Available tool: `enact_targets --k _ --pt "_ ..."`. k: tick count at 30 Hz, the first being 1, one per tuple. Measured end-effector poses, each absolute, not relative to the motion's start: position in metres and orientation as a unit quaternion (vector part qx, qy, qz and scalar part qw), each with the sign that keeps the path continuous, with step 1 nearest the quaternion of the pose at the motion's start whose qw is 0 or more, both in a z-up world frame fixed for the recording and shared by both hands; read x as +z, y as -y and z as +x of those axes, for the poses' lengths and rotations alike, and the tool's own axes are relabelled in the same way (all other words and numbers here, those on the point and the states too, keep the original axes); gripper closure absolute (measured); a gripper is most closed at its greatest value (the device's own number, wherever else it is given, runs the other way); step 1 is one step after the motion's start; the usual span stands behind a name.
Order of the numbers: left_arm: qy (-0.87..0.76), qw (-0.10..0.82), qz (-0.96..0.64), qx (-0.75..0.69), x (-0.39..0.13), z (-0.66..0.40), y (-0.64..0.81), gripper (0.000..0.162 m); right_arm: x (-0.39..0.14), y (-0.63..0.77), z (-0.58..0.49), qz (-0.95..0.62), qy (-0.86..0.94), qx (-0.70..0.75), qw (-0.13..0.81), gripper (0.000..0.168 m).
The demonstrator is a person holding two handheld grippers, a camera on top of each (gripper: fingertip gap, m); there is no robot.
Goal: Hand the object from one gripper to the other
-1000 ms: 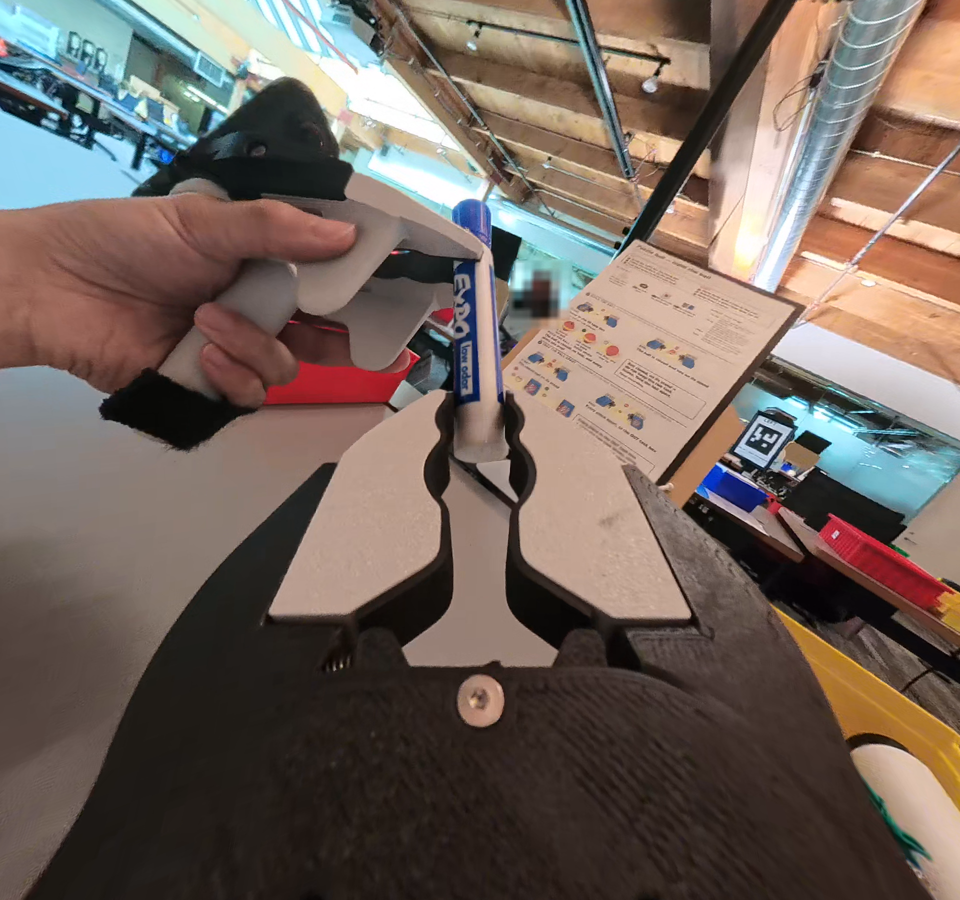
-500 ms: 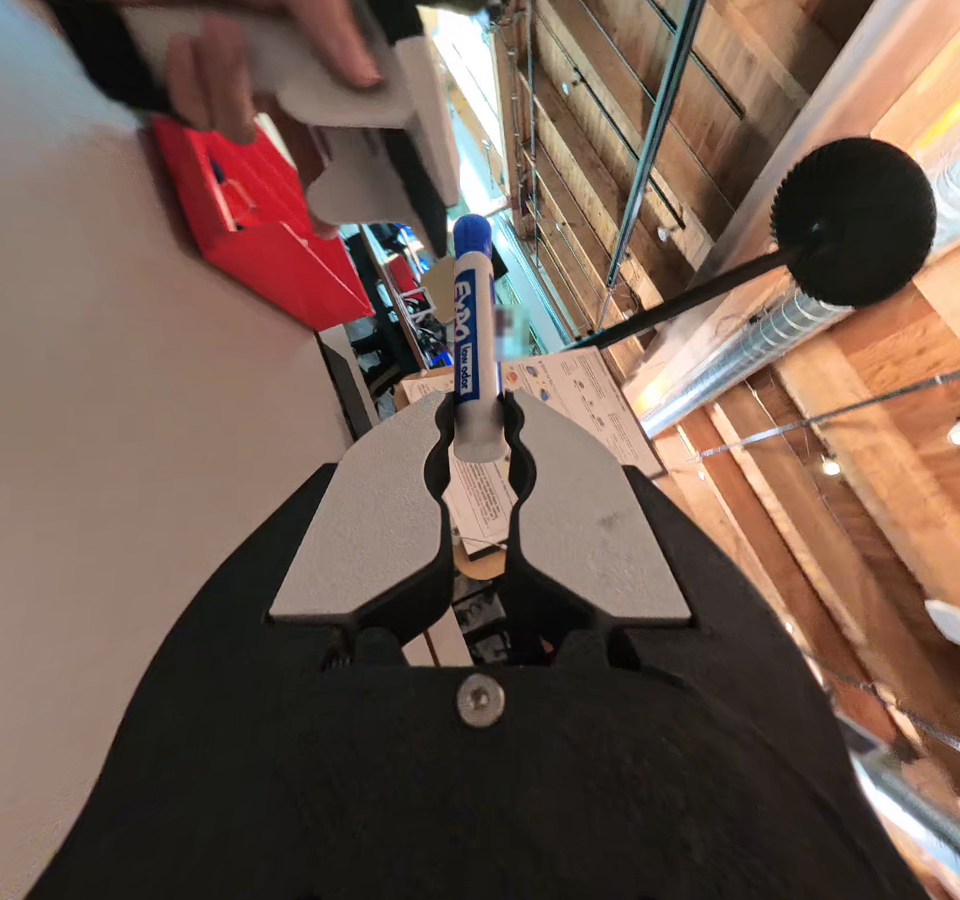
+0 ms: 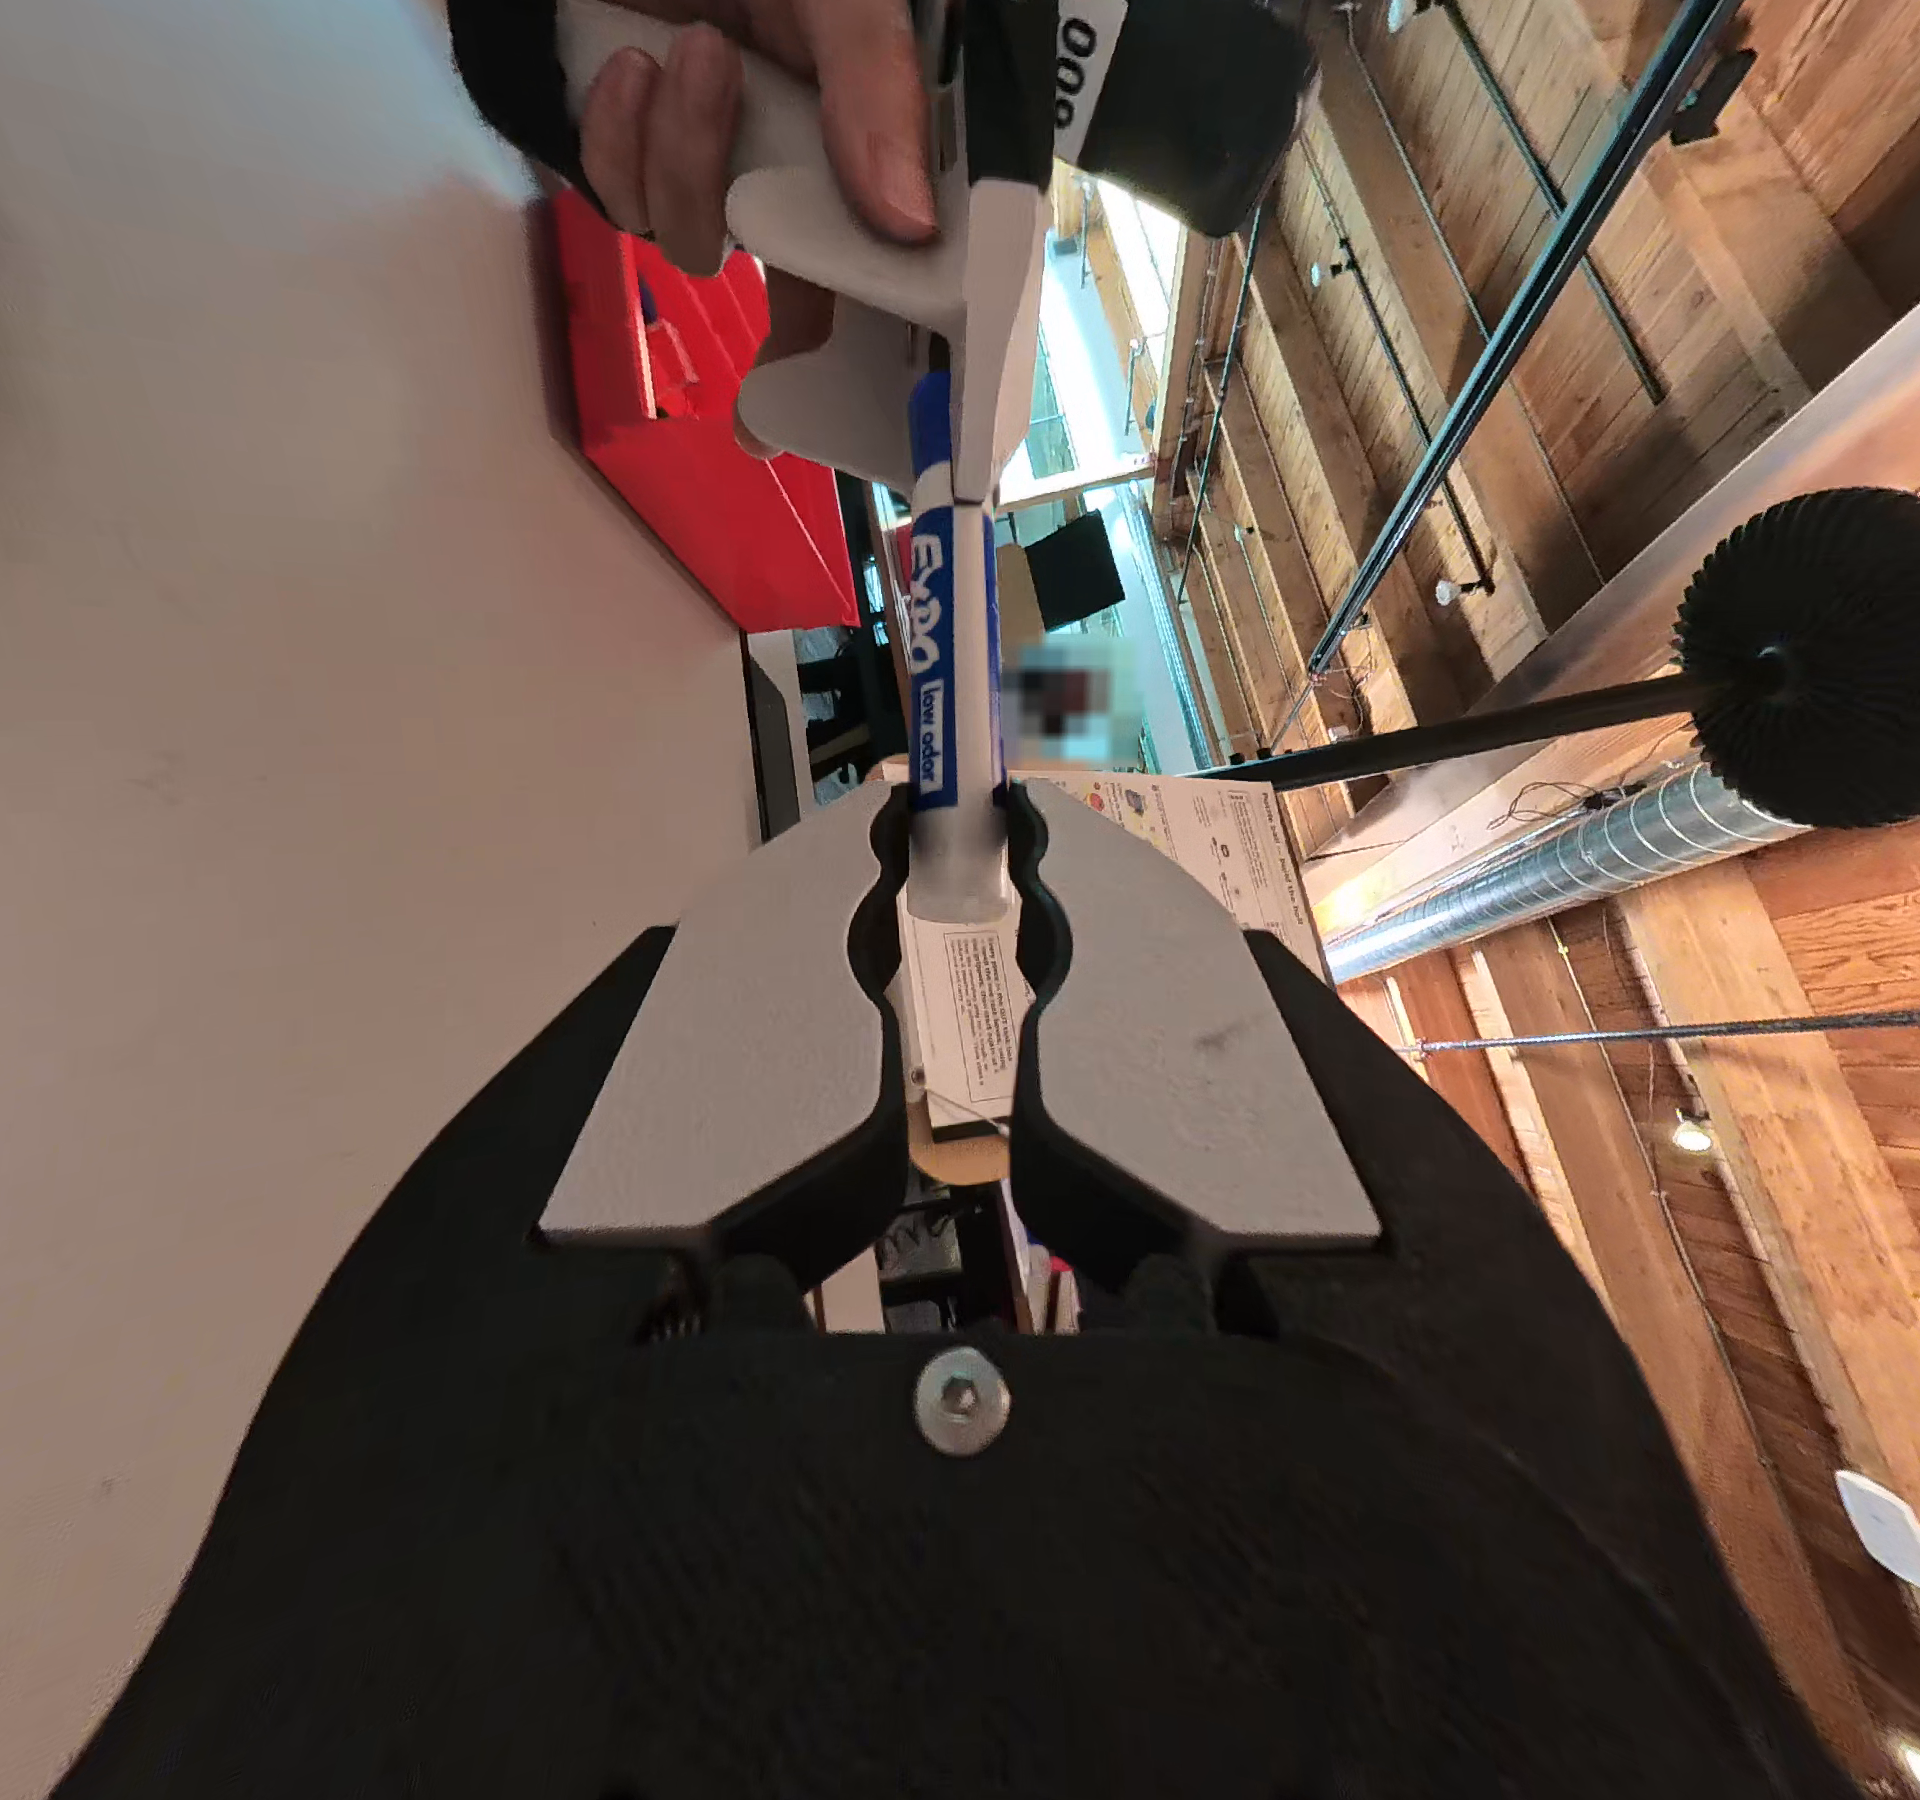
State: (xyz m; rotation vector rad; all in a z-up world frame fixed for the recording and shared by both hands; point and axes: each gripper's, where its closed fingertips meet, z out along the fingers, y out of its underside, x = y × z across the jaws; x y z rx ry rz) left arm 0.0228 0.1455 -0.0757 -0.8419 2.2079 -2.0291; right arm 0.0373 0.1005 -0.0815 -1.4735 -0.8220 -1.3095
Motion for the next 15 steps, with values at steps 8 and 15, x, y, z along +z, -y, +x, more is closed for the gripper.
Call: enact_targets --k 8,15 --pt "-0.677 0.067 -0.237 -0.693 -0.076 0.049 -0.157 0.144 -0.075 -0.099 0.061 -0.641 0.164 -0.342 0.668 0.132" --pt "-0.647 0.115 -0.169 -0.734 -0.072 0.048 -0.171 0.144 -0.067 -0.111 0.078 -0.65 -0.06 0.115 0.749 0.108"
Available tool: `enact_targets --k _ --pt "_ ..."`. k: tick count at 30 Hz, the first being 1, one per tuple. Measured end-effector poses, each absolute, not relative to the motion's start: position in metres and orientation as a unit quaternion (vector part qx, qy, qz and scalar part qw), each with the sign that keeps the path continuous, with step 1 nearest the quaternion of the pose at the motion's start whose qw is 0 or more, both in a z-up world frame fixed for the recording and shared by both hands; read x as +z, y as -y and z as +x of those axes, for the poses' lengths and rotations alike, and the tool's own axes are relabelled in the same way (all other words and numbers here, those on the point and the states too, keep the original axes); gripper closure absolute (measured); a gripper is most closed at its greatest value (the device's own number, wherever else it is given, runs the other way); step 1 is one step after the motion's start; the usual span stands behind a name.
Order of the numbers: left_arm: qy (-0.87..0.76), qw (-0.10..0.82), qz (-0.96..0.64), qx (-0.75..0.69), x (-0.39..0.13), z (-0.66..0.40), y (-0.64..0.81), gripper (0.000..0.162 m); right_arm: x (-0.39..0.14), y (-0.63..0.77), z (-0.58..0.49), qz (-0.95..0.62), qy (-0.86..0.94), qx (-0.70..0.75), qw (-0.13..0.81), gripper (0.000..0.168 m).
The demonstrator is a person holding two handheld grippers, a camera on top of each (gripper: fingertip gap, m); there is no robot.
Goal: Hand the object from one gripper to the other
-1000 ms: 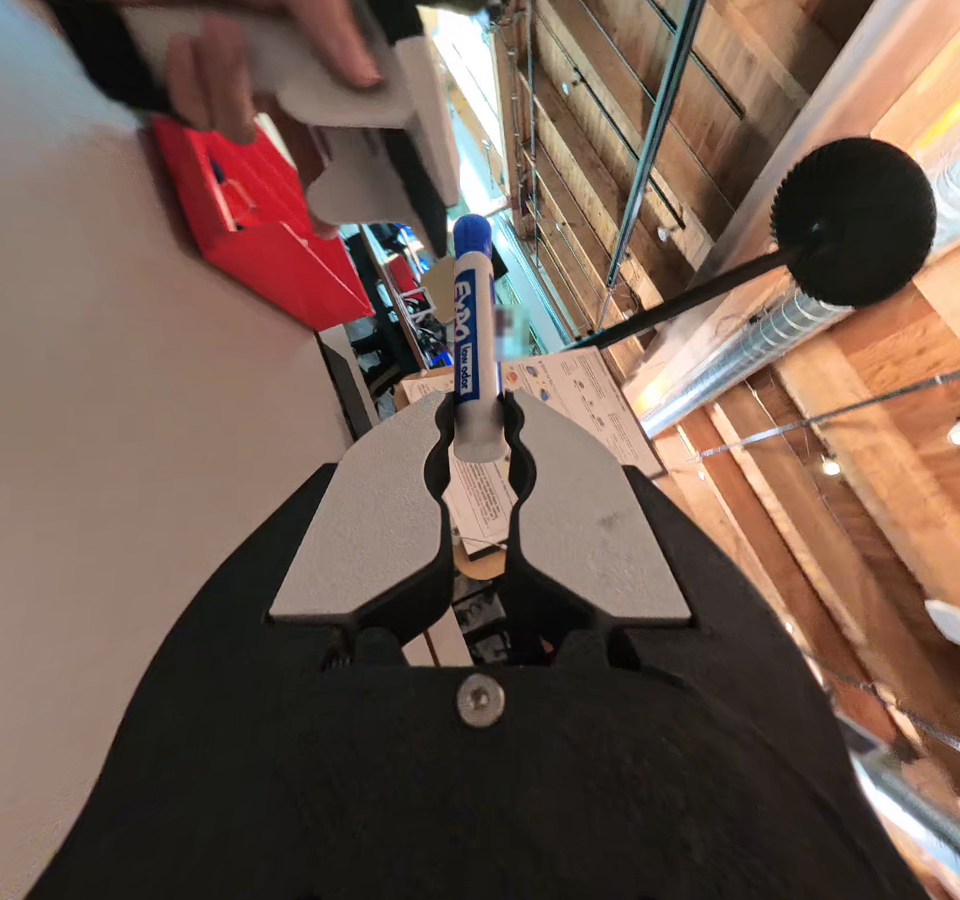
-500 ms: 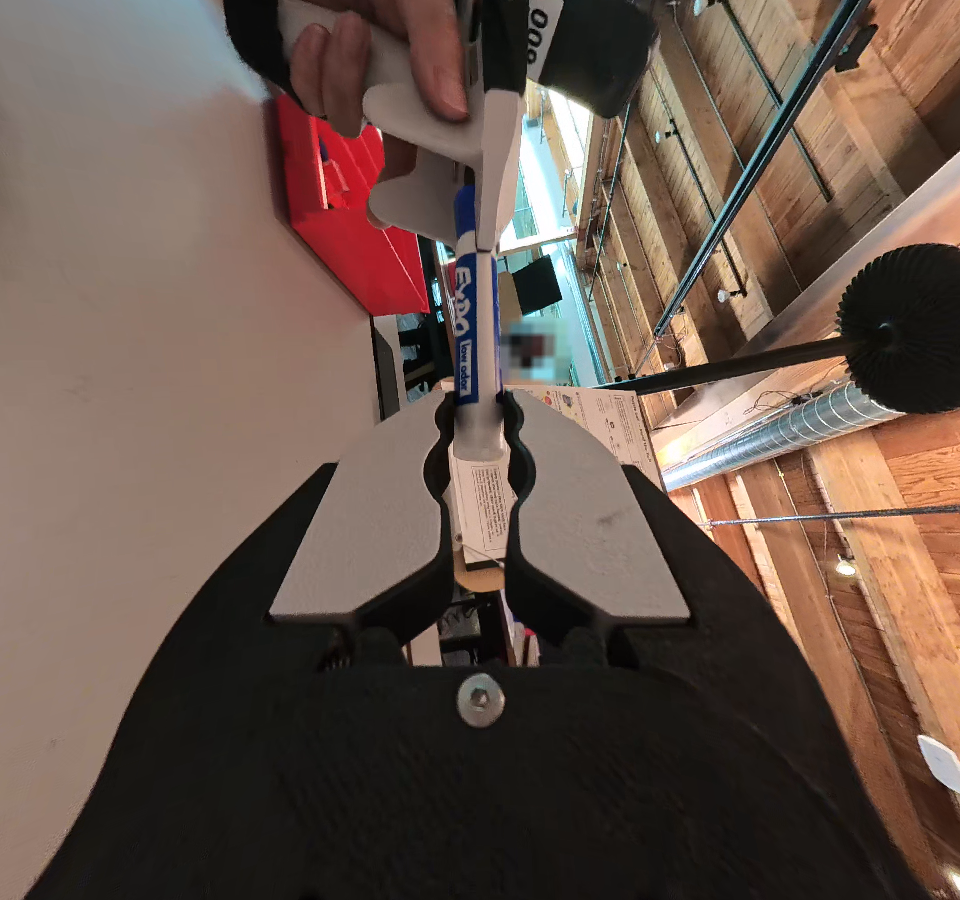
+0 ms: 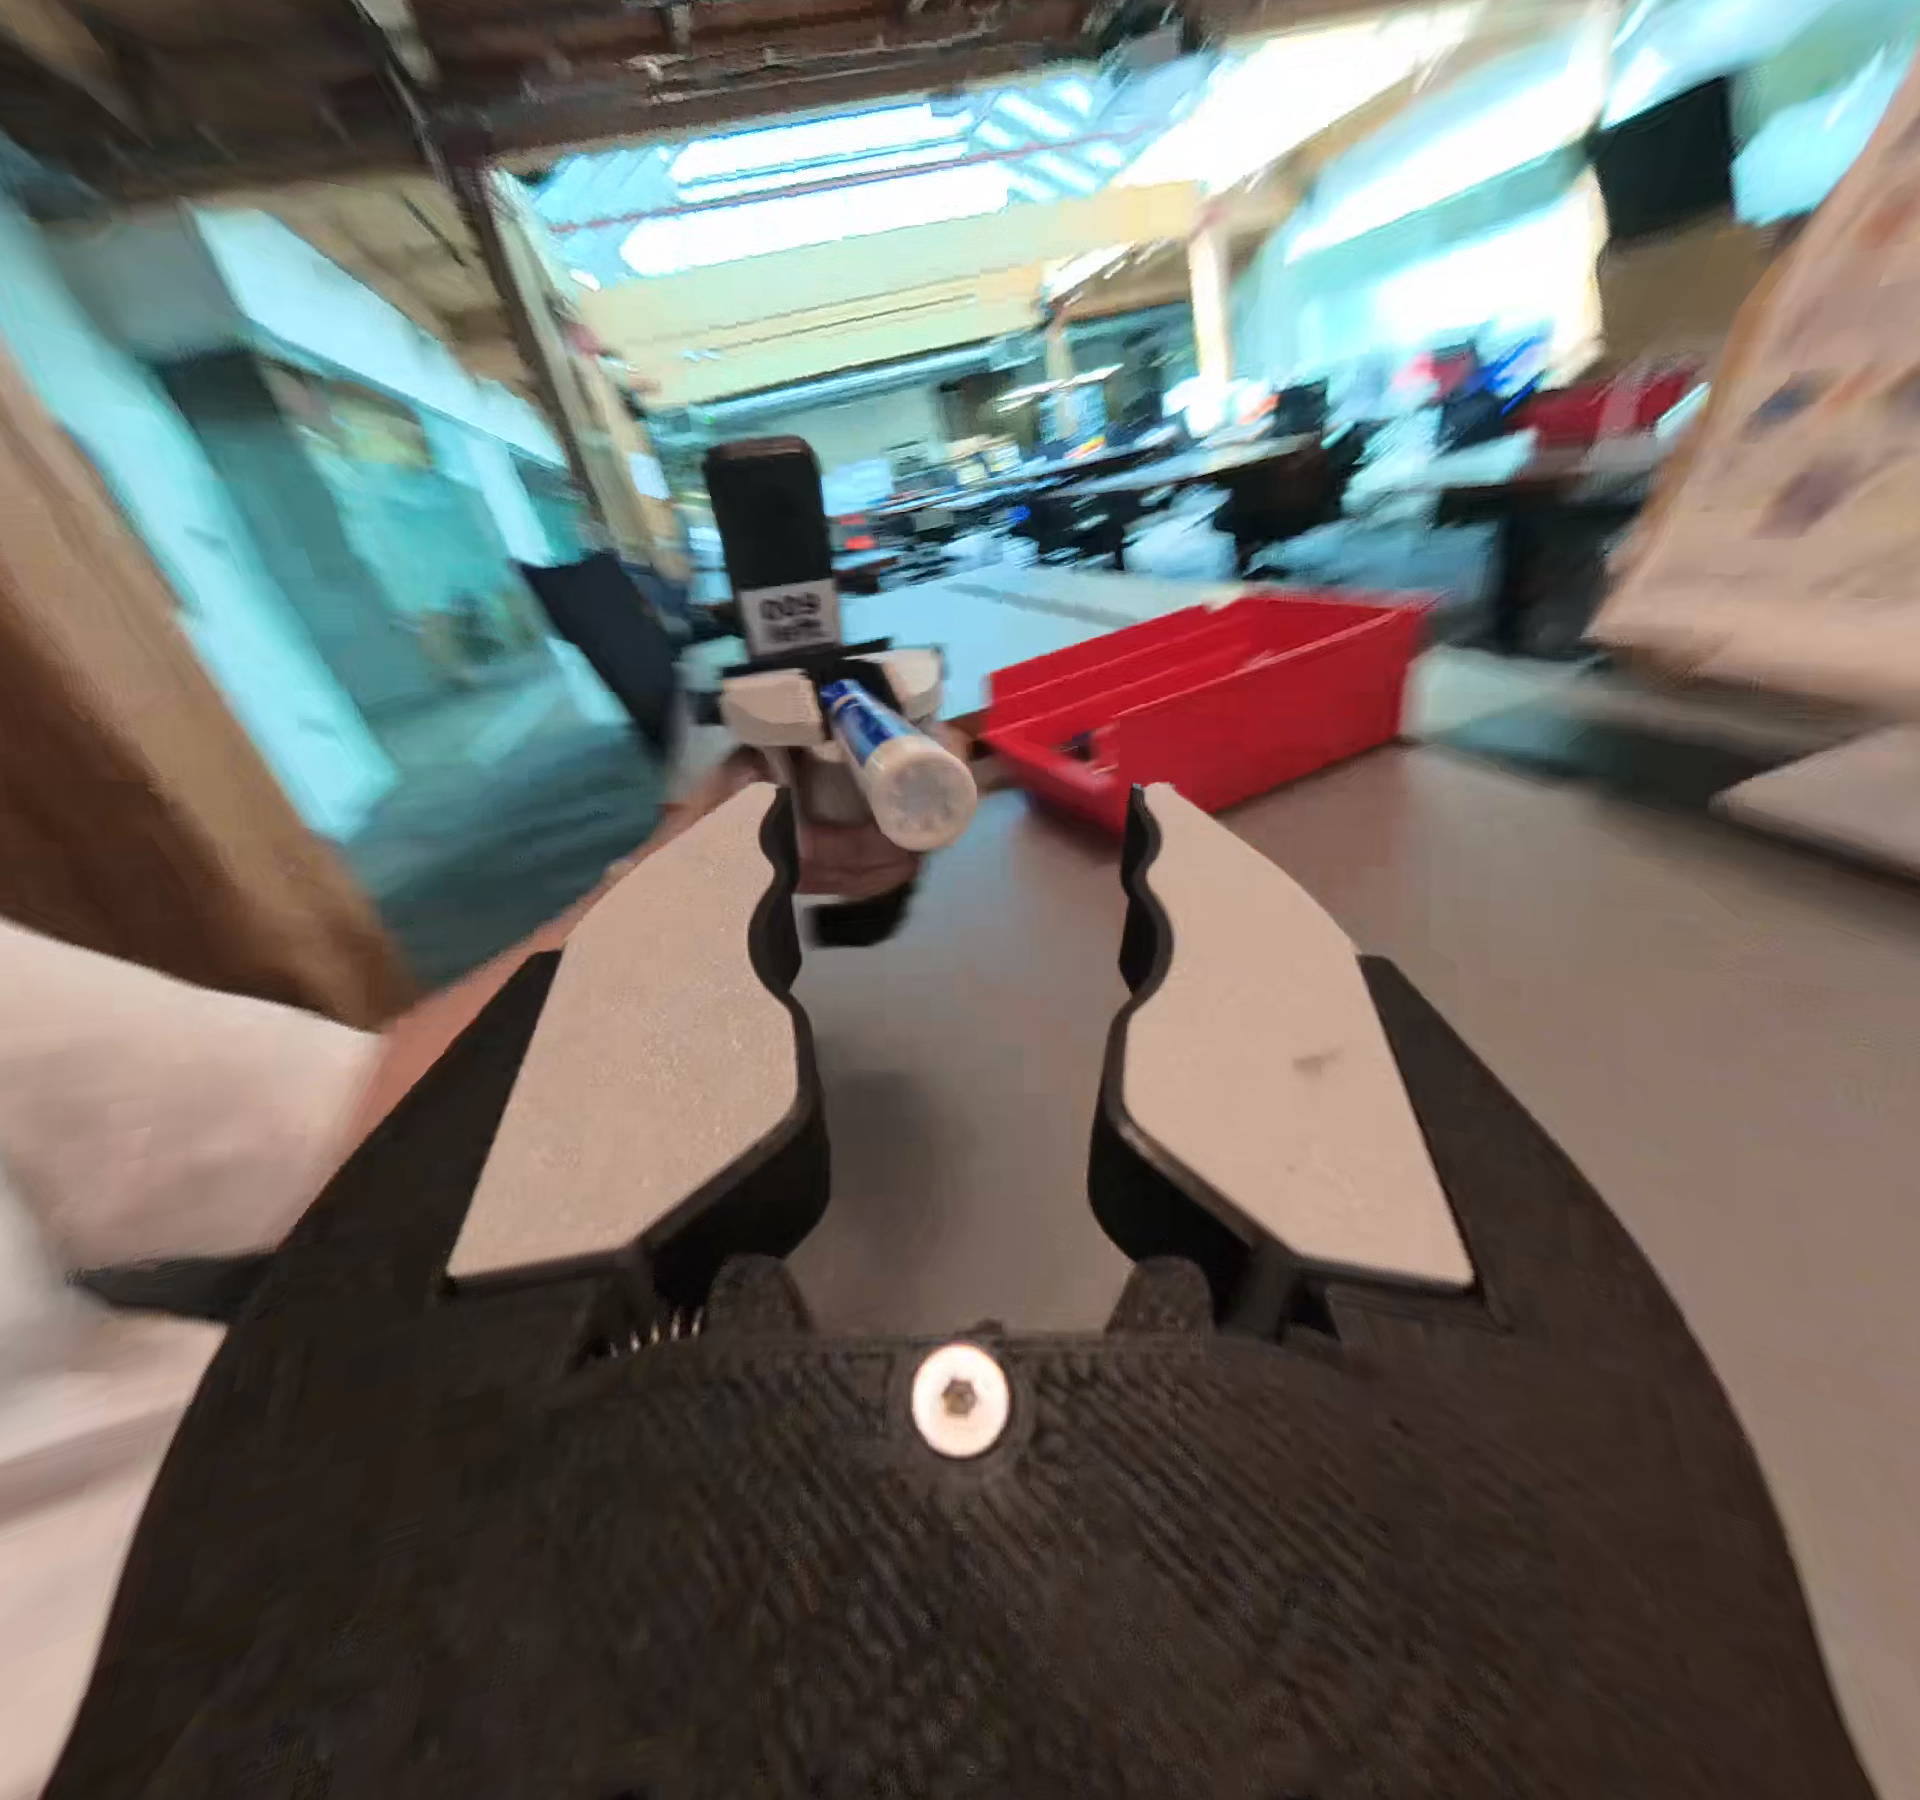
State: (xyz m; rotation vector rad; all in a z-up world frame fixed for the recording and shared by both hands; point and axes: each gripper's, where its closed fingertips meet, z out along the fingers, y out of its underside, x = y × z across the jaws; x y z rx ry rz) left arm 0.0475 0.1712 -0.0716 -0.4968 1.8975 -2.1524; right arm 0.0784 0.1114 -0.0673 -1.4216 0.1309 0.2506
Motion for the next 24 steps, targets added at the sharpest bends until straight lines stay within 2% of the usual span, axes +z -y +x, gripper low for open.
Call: enact_targets --k 2,5,10,12,18,22,24 --pt "-0.65 0.164 -0.141 -0.729 -0.07 0.046 -0.173 0.144 -0.07 -0.117 0.074 -0.639 -0.111 0.256 0.717 0.113" --pt "-0.681 0.238 -0.107 -0.685 -0.078 0.047 -0.172 0.144 -0.075 -0.119 0.077 -0.604 -0.174 0.337 0.701 0.115" --pt "-0.711 0.31 -0.037 -0.631 -0.088 0.046 -0.158 0.144 -0.095 -0.117 0.067 -0.648 -0.178 0.36 0.647 0.12" --pt "-0.723 0.313 -0.023 -0.616 -0.094 0.046 -0.15 0.144 -0.096 -0.115 0.069 -0.649 -0.173 0.365 0.644 0.146" --pt "-0.735 0.294 -0.066 -0.607 -0.103 0.056 -0.146 0.142 -0.096 -0.108 0.074 -0.674 -0.129 0.303 0.661 0.148" --pt "-0.71 0.257 -0.139 -0.641 -0.094 0.064 -0.148 0.113 -0.085 -0.103 0.089 -0.682 -0.1 0.186 0.7 0.148" --pt "-0.707 0.212 -0.186 -0.649 -0.095 0.068 -0.149 0.105 -0.079 -0.098 0.092 -0.685 -0.074 0.128 0.713 0.148"
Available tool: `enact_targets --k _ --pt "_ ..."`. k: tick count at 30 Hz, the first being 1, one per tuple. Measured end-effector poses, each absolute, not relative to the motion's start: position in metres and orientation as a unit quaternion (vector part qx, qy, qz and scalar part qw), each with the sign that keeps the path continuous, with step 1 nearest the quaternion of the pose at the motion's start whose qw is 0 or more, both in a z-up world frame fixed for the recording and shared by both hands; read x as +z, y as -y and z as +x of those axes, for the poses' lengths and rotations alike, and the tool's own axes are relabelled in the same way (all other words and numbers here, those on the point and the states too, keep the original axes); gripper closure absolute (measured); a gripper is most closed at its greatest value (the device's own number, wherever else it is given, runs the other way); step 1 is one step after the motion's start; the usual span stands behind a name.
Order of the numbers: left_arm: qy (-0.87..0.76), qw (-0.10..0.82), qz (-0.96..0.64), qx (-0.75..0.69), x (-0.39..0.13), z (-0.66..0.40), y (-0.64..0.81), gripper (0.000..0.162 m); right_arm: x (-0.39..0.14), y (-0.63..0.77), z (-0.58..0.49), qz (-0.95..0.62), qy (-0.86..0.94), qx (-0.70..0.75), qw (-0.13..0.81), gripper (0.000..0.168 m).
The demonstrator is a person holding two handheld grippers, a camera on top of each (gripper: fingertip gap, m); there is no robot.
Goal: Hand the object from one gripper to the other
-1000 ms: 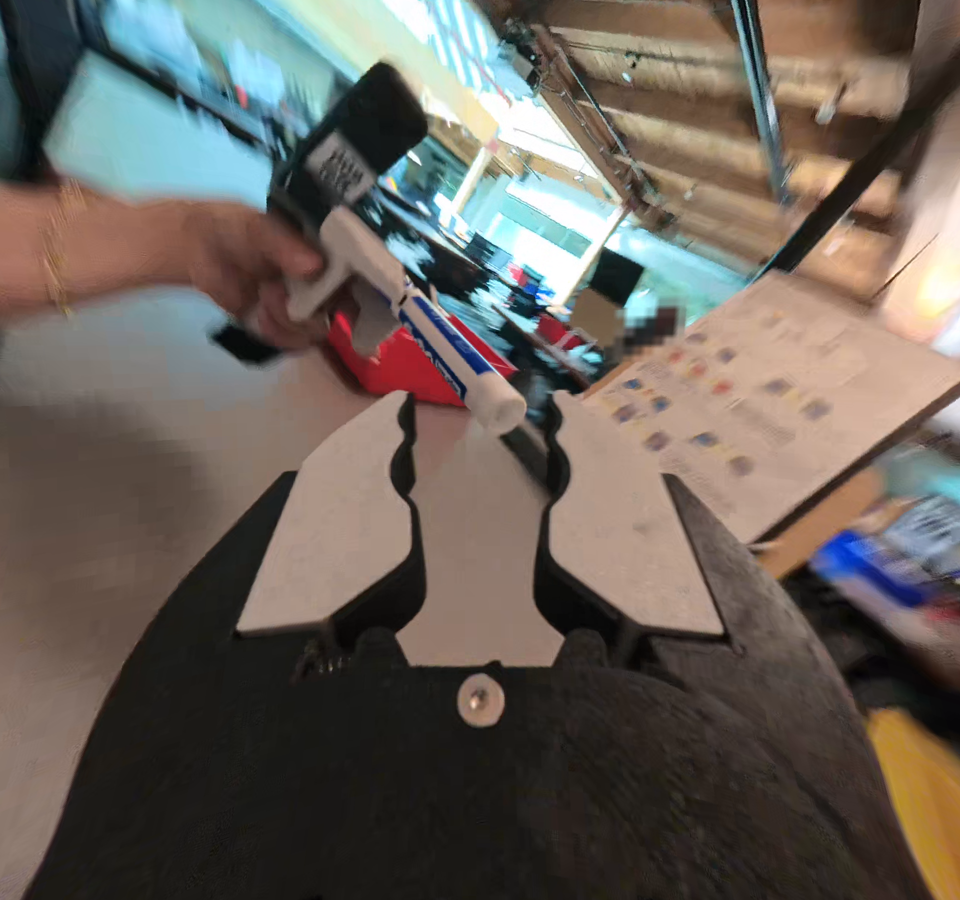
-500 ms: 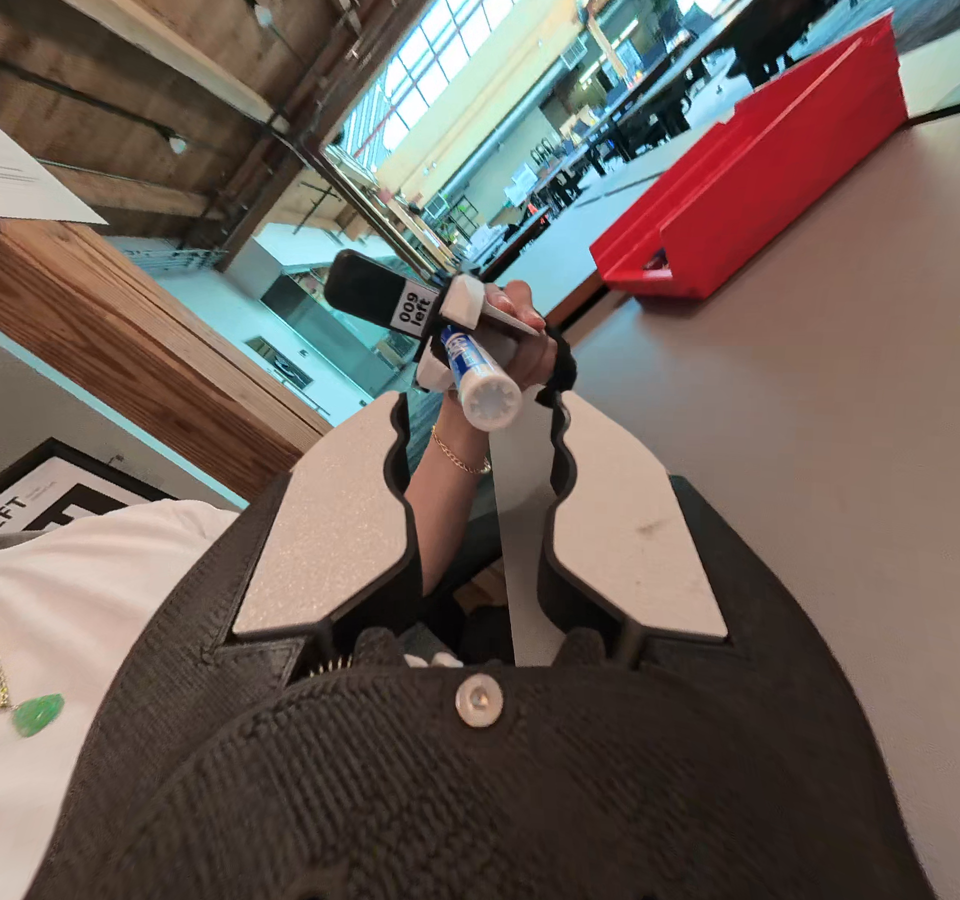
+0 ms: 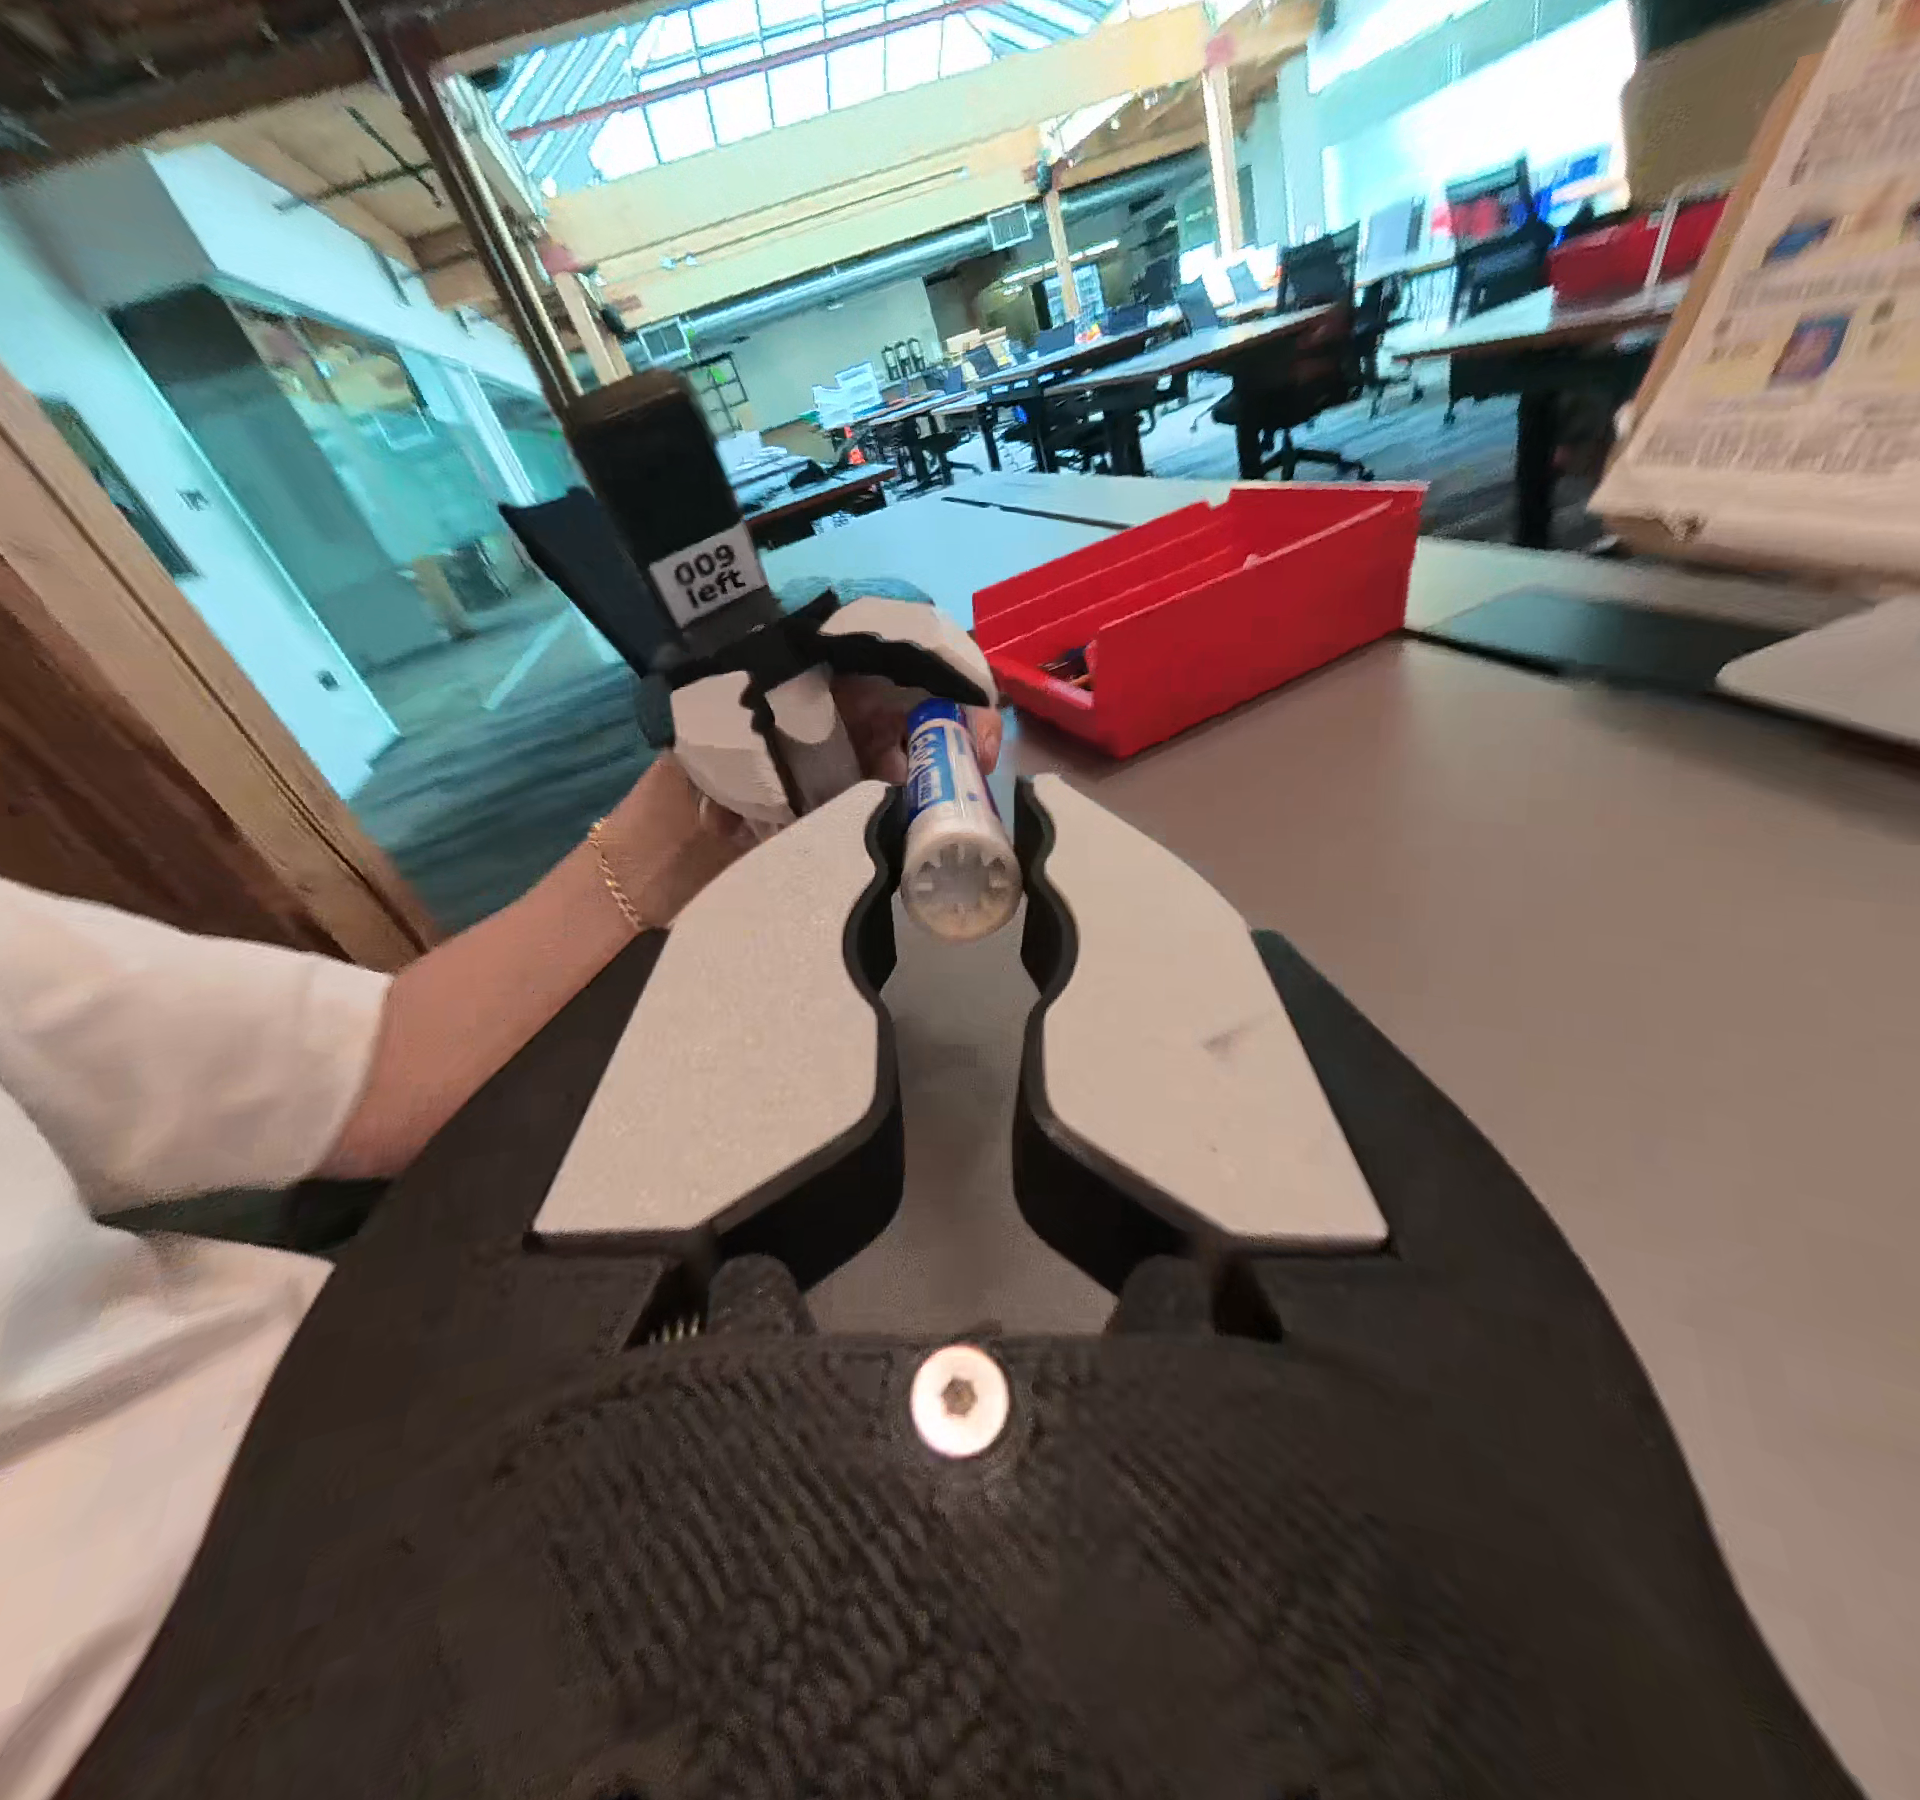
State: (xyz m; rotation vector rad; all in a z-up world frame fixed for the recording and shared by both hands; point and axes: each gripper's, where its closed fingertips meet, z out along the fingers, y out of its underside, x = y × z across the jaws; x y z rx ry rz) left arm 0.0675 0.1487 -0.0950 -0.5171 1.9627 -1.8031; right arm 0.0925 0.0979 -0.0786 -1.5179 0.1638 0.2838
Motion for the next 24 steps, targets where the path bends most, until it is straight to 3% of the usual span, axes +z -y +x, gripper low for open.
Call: enact_targets --k 4,9,15,24 --pt "-0.692 0.119 -0.246 -0.669 -0.103 0.072 -0.147 0.107 -0.069 -0.095 0.081 -0.68 0.009 0.048 0.732 0.148" --pt "-0.643 0.033 -0.21 -0.736 -0.094 0.06 -0.136 0.117 -0.074 -0.098 0.067 -0.697 0.078 -0.016 0.712 0.148" --pt "-0.679 0.005 -0.189 -0.71 -0.114 0.054 -0.127 0.113 -0.078 -0.101 0.059 -0.702 0.107 -0.021 0.704 0.148" --pt "-0.636 -0.024 -0.16 -0.755 -0.11 0.053 -0.123 0.138 -0.073 -0.103 0.054 -0.685 0.115 -0.016 0.72 0.148"
